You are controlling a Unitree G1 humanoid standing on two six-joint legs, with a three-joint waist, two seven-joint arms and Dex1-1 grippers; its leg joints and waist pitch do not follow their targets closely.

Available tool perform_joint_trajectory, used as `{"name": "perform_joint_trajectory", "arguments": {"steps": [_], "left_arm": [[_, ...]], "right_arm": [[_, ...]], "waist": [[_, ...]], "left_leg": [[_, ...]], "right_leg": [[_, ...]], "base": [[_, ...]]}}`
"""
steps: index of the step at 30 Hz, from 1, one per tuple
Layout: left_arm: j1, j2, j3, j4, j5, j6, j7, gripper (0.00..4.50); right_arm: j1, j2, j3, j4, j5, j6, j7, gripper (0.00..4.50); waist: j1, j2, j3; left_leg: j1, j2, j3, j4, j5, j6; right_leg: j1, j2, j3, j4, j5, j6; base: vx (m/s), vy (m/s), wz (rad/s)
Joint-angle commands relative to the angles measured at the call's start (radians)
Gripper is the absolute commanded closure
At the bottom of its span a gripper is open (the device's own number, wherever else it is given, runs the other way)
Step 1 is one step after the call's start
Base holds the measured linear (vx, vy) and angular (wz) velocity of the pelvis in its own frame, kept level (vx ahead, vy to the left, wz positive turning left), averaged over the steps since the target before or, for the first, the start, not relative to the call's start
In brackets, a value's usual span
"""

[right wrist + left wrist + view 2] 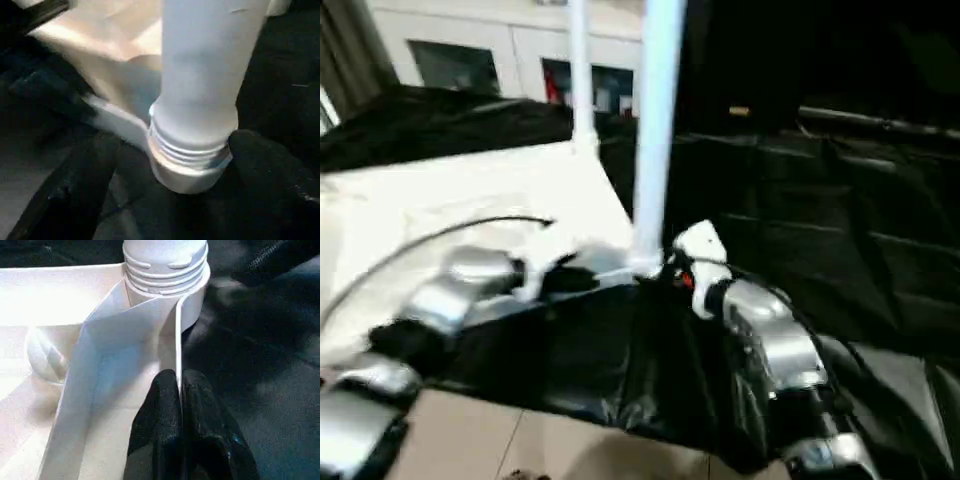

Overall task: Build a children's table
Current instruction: Rotate leg to tighten

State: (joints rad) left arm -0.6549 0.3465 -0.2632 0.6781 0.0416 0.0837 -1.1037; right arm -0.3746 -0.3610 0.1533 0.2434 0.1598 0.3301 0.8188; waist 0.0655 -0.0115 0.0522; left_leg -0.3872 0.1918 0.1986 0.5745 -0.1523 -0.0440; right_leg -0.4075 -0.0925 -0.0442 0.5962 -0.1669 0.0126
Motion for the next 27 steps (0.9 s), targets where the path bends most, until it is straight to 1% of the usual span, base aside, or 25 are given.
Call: {"name": "perform_joint_trajectory", "arguments": {"steps": [1,2,3,4,5,6,7,8,9,10,11,13,14,15,16,18,19,20,22,23,24,26,27], "left_arm": [[0.022,0.021,-0.020,-0.094,-0.061,0.004,-0.129,4.50],[0.031,0.033,-0.024,-0.117,-0.070,0.014,-0.152,4.50],[0.040,0.044,-0.026,-0.140,-0.080,0.024,-0.172,4.50],[0.050,0.052,-0.029,-0.163,-0.089,0.036,-0.190,4.50],[0.056,0.057,-0.031,-0.177,-0.095,0.044,-0.203,4.50],[0.061,0.060,-0.033,-0.187,-0.097,0.051,-0.212,4.50],[0.068,0.061,-0.036,-0.198,-0.094,0.052,-0.213,4.50],[0.069,0.058,-0.034,-0.199,-0.092,0.051,-0.207,4.50],[0.069,0.055,-0.033,-0.199,-0.091,0.051,-0.202,4.50],[0.075,0.054,-0.033,-0.214,-0.092,0.061,-0.203,4.50],[0.075,0.054,-0.033,-0.215,-0.092,0.061,-0.203,4.50],[0.078,0.054,-0.035,-0.224,-0.093,0.068,-0.205,4.50],[0.078,0.052,-0.035,-0.221,-0.092,0.067,-0.201,4.50],[0.077,0.051,-0.036,-0.218,-0.090,0.066,-0.197,4.50],[0.078,0.052,-0.036,-0.218,-0.090,0.067,-0.195,4.50],[0.080,0.054,-0.034,-0.221,-0.087,0.070,-0.192,4.50],[0.081,0.055,-0.032,-0.224,-0.086,0.072,-0.191,4.50],[0.082,0.056,-0.031,-0.224,-0.085,0.073,-0.191,4.50],[0.081,0.057,-0.030,-0.224,-0.084,0.073,-0.190,4.50],[0.081,0.059,-0.029,-0.223,-0.083,0.073,-0.189,4.50],[0.081,0.059,-0.029,-0.223,-0.083,0.073,-0.189,4.50],[0.081,0.059,-0.027,-0.221,-0.081,0.073,-0.185,4.50],[0.081,0.060,-0.027,-0.220,-0.081,0.073,-0.184,4.50]], "right_arm": [[0.006,-0.047,0.025,-0.054,0.025,0.017,0.118,0.61],[0.003,-0.052,0.026,-0.056,0.028,0.020,0.127,0.61],[0.000,-0.057,0.027,-0.059,0.033,0.026,0.135,0.61],[-0.004,-0.059,0.030,-0.059,0.035,0.027,0.140,0.61],[-0.006,-0.060,0.033,-0.060,0.037,0.027,0.145,0.61],[-0.009,-0.058,0.038,-0.057,0.034,0.026,0.146,0.61],[-0.014,-0.051,0.054,-0.048,0.020,0.013,0.149,0.61],[-0.016,-0.046,0.060,-0.044,0.015,0.010,0.150,0.61],[-0.018,-0.044,0.065,-0.042,0.013,0.010,0.153,0.61],[-0.019,-0.047,0.077,-0.047,0.018,0.012,0.167,0.61],[-0.019,-0.047,0.077,-0.048,0.019,0.012,0.168,0.61],[-0.020,-0.048,0.079,-0.049,0.019,0.015,0.174,0.61],[-0.019,-0.049,0.079,-0.048,0.019,0.015,0.179,0.88],[-0.019,-0.049,0.079,-0.048,0.019,0.016,0.183,0.88],[-0.018,-0.051,0.080,-0.046,0.019,0.016,0.190,0.96],[-0.018,-0.055,0.085,-0.042,0.018,0.012,0.194,1.08],[-0.019,-0.057,0.086,-0.039,0.019,0.010,0.194,1.32],[-0.021,-0.057,0.086,-0.036,0.019,0.009,0.194,1.32],[-0.024,-0.056,0.086,-0.032,0.018,0.008,0.193,1.45],[-0.027,-0.057,0.089,-0.027,0.014,0.005,0.194,1.45],[-0.027,-0.057,0.089,-0.027,0.014,0.005,0.194,1.69],[-0.032,-0.059,0.098,-0.012,0.000,-0.013,0.192,1.74],[-0.032,-0.059,0.100,-0.008,-0.004,-0.017,0.192,1.77]], "waist": [[0.008,-0.008,-0.071],[0.009,-0.007,-0.072],[0.011,-0.006,-0.074],[0.012,-0.012,-0.074],[0.015,-0.010,-0.075],[0.018,-0.010,-0.073],[0.025,-0.008,-0.070],[0.027,-0.009,-0.068],[0.029,-0.009,-0.067],[0.030,-0.009,-0.063],[0.030,-0.008,-0.063],[0.028,-0.010,-0.063],[0.026,-0.012,-0.062],[0.026,-0.012,-0.063],[0.025,-0.018,-0.063],[0.026,-0.016,-0.064],[0.026,-0.016,-0.065],[0.026,-0.020,-0.065],[0.027,-0.017,-0.066],[0.027,-0.018,-0.066],[0.027,-0.018,-0.067],[0.024,-0.013,-0.066],[0.025,-0.014,-0.066]], "left_leg": [[0.019,0.040,-0.017,-0.062,-0.222,0.046],[0.019,0.038,-0.014,-0.058,-0.200,0.053],[0.022,0.038,-0.012,-0.056,-0.193,0.056],[0.021,0.038,-0.010,-0.055,-0.176,0.067],[0.021,0.039,-0.010,-0.054,-0.172,0.068],[0.024,0.039,-0.008,-0.053,-0.170,0.072],[0.026,0.040,-0.008,-0.055,-0.184,0.065],[0.027,0.040,-0.007,-0.056,-0.208,0.054],[0.029,0.041,-0.007,-0.058,-0.221,0.046],[0.031,0.041,-0.010,-0.062,-0.270,0.020],[0.032,0.042,-0.011,-0.064,-0.283,0.011],[0.031,0.042,-0.014,-0.067,-0.301,-0.005],[0.029,0.040,-0.014,-0.067,-0.306,-0.008],[0.029,0.040,-0.014,-0.067,-0.307,-0.008],[0.028,0.039,-0.014,-0.066,-0.298,-0.006],[0.029,0.039,-0.013,-0.065,-0.284,-0.001],[0.027,0.038,-0.013,-0.064,-0.275,0.002],[0.026,0.038,-0.013,-0.063,-0.270,0.005],[0.026,0.038,-0.013,-0.062,-0.255,0.009],[0.026,0.038,-0.013,-0.062,-0.249,0.011],[0.025,0.038,-0.012,-0.061,-0.246,0.013],[0.024,0.037,-0.012,-0.060,-0.247,0.013],[0.024,0.036,-0.012,-0.060,-0.251,0.012]], "right_leg": [[0.045,-0.047,0.032,-0.057,-0.160,-0.221],[0.044,-0.044,0.030,-0.051,-0.113,-0.240],[0.043,-0.043,0.030,-0.049,-0.091,-0.251],[0.044,-0.043,0.030,-0.045,-0.063,-0.266],[0.045,-0.045,0.030,-0.042,-0.057,-0.271],[0.042,-0.044,0.030,-0.044,-0.064,-0.273],[0.039,-0.046,0.030,-0.048,-0.097,-0.270],[0.038,-0.046,0.032,-0.052,-0.137,-0.261],[0.036,-0.046,0.032,-0.054,-0.158,-0.255],[0.034,-0.048,0.033,-0.061,-0.231,-0.234],[0.034,-0.049,0.034,-0.062,-0.250,-0.227],[0.034,-0.049,0.034,-0.063,-0.276,-0.209],[0.034,-0.049,0.035,-0.065,-0.284,-0.200],[0.034,-0.049,0.035,-0.065,-0.286,-0.197],[0.034,-0.049,0.036,-0.066,-0.285,-0.192],[0.033,-0.049,0.036,-0.065,-0.276,-0.193],[0.035,-0.049,0.036,-0.064,-0.268,-0.194],[0.035,-0.049,0.036,-0.063,-0.264,-0.193],[0.036,-0.050,0.036,-0.061,-0.253,-0.197],[0.036,-0.049,0.035,-0.060,-0.241,-0.200],[0.036,-0.048,0.035,-0.059,-0.235,-0.202],[0.036,-0.047,0.035,-0.059,-0.229,-0.205],[0.036,-0.047,0.035,-0.059,-0.232,-0.206]], "base": [[0.054,0.005,-0.02],[0.055,0.010,0.00],[0.000,0.000,0.00],[0.000,0.000,0.00],[0.000,0.000,0.00],[0.000,0.000,0.00],[0.000,0.000,0.00],[0.000,0.000,0.00],[0.000,0.000,0.00],[0.000,0.000,0.00],[0.000,0.000,0.00],[0.000,0.000,0.00],[0.000,0.000,0.00],[0.000,0.000,0.00],[0.000,0.000,0.00],[0.000,0.000,0.00],[0.000,0.000,0.00],[0.000,0.000,0.00],[0.000,0.000,0.00],[0.000,0.000,0.00],[0.000,0.000,0.00],[0.000,0.000,0.00],[0.000,0.000,0.00]]}}
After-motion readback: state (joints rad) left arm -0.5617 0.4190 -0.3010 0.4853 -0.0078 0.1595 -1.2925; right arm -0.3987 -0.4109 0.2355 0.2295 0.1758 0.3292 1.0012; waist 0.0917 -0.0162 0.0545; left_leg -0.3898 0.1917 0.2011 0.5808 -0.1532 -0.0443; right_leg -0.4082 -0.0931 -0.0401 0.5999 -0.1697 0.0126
